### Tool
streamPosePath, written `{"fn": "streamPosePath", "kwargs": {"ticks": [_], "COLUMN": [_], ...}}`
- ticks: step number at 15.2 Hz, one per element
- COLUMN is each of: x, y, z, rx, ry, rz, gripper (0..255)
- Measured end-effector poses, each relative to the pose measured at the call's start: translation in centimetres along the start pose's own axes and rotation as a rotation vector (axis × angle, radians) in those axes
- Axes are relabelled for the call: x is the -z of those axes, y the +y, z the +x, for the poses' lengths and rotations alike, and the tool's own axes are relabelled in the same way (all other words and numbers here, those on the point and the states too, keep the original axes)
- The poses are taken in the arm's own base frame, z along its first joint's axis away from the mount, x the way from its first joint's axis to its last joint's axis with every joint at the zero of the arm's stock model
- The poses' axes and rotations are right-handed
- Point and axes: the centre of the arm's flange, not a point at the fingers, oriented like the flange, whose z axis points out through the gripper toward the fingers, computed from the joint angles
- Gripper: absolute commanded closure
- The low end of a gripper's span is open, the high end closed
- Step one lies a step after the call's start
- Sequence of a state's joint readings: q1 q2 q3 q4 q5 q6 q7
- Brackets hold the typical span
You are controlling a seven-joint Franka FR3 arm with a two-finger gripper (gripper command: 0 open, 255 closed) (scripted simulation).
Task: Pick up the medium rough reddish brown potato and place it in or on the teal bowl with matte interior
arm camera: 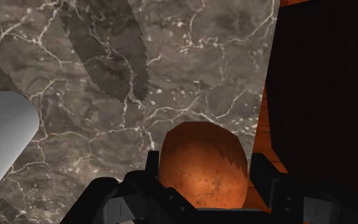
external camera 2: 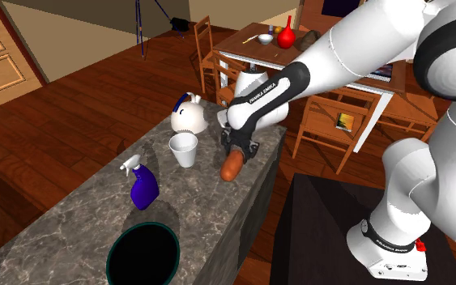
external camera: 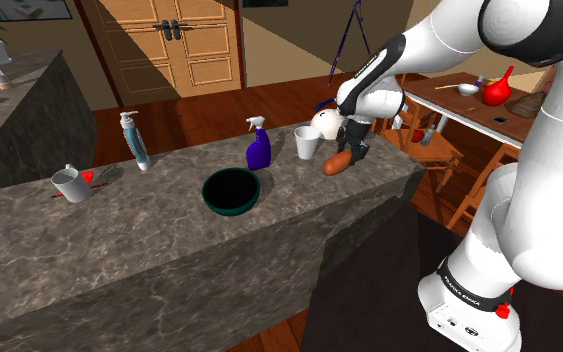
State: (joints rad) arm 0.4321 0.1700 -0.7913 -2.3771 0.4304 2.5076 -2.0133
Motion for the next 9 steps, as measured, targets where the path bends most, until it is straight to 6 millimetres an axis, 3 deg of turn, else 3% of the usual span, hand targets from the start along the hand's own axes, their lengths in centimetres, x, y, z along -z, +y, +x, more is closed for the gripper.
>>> {"fn": "streamPosePath", "kwargs": {"ticks": [9], "x": [4.6], "y": [0.3], "z": [0.7], "rx": [0.0], "ry": [0.0], "rz": [0.0], "gripper": [255]}}
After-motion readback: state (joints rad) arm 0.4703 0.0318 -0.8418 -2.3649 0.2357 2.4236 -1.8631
